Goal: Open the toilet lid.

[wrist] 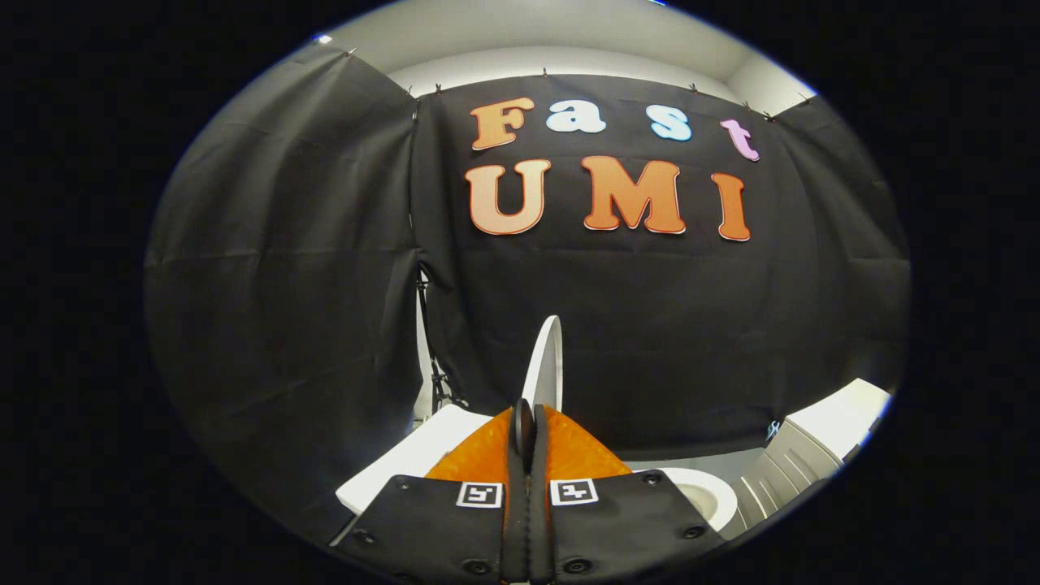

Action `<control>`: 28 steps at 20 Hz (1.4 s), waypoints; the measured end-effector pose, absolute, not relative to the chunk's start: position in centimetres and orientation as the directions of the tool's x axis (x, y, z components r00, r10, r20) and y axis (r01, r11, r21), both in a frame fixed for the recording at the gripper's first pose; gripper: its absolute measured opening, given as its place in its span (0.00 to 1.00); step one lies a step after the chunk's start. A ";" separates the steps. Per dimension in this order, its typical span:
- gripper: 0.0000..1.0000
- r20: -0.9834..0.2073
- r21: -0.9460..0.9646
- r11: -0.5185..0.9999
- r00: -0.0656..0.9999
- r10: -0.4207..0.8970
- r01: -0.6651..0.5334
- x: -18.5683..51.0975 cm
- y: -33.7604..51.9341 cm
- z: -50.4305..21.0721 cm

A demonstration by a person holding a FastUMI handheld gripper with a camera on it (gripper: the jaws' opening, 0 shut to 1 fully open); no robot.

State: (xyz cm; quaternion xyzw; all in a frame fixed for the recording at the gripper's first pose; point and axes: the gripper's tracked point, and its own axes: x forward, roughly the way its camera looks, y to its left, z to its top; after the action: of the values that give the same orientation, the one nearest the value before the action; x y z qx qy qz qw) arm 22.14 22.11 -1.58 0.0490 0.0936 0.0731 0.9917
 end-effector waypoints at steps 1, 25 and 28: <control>0.08 -0.182 0.103 0.984 0.970 0.164 -0.147 22.2 23.2 -1.5; 0.09 -0.213 -0.097 0.973 0.959 0.186 -0.210 22.4 33.3 -2.2; 0.13 -0.206 -0.061 0.971 0.955 0.214 -0.231 22.7 33.1 -1.9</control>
State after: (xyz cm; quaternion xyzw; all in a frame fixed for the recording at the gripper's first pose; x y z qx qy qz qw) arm 22.67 33.13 -1.95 -0.0423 0.0996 0.1127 0.9877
